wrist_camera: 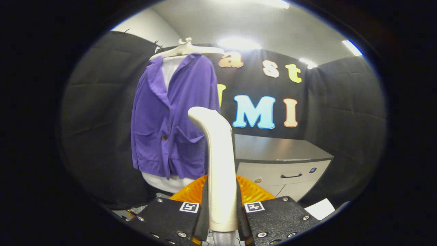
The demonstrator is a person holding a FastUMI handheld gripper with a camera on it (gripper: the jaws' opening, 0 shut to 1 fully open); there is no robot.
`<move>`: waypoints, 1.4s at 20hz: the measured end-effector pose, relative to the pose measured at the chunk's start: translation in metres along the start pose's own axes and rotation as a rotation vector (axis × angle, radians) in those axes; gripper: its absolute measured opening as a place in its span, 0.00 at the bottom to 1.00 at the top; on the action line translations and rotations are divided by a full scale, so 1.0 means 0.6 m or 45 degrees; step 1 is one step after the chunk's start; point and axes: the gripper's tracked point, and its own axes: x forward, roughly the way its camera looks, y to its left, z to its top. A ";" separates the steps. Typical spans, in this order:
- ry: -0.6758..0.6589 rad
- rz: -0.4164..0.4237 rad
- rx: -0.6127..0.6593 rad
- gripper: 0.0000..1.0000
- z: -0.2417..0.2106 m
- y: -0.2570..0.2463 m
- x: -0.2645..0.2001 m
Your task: Iron the clothes twice with a garment steamer, once on the left side and once on the right side.
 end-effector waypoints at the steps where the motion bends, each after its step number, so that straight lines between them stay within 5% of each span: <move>1: -0.017 -0.017 0.028 0.34 0.010 -0.027 -0.012; 13: -0.328 -0.213 0.188 0.33 0.045 -0.199 -0.139; 28: -0.248 -0.144 0.112 0.34 -0.015 -0.175 -0.125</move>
